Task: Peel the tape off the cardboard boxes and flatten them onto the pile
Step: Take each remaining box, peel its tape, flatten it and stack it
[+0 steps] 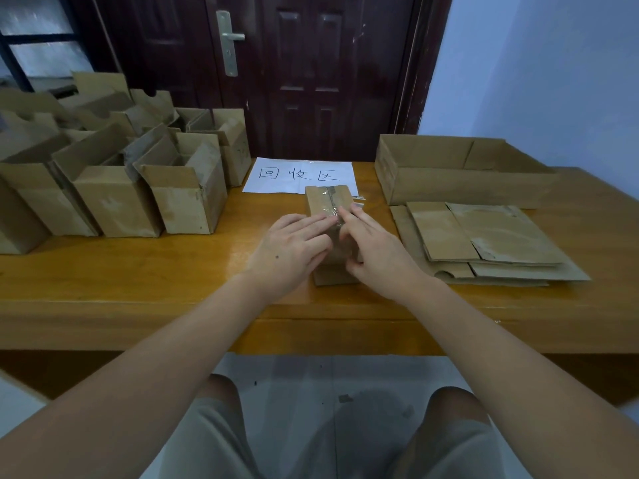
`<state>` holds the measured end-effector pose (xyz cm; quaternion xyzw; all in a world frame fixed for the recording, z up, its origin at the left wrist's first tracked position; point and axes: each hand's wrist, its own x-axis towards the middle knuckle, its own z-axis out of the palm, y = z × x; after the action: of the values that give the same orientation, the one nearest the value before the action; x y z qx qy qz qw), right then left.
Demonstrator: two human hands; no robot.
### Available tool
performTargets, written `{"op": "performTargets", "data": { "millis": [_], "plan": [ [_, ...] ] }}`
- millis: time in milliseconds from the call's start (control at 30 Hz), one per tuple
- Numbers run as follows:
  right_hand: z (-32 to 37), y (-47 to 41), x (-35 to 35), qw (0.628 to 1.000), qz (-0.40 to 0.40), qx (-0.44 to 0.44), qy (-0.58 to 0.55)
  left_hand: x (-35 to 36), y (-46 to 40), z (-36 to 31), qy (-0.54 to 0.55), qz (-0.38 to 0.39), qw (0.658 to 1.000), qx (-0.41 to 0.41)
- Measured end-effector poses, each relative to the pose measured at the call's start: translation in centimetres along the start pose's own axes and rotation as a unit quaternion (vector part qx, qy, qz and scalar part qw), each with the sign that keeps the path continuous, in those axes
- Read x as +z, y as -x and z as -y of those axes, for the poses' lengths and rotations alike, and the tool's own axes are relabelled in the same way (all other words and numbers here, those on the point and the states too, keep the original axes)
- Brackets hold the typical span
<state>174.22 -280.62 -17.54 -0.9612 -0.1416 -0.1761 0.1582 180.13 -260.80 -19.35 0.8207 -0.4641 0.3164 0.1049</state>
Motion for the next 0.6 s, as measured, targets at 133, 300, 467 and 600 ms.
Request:
{"op": "performTargets", "data": {
  "millis": [133, 300, 467, 600],
  "plan": [
    [0.1, -0.3, 0.0, 1.000, -0.015, 0.008, -0.002, 0.2, 0.1, -0.9, 0.003, -0.010, 1.000, -0.015],
    [-0.6, -0.4, 0.7, 0.999, -0.036, 0.001, -0.008, 0.0, 0.2, -0.8, 0.017, -0.010, 1.000, -0.022],
    [-0.6, -0.4, 0.4, 0.999, -0.034, -0.010, 0.003, -0.7, 0.0, -0.4, 0.026, 0.026, 0.997, -0.060],
    [-0.6, -0.2, -0.3, 0.999, -0.032, -0.015, -0.016, -0.4, -0.5, -0.1, -0.008, -0.002, 0.999, -0.032]
  ]
}}
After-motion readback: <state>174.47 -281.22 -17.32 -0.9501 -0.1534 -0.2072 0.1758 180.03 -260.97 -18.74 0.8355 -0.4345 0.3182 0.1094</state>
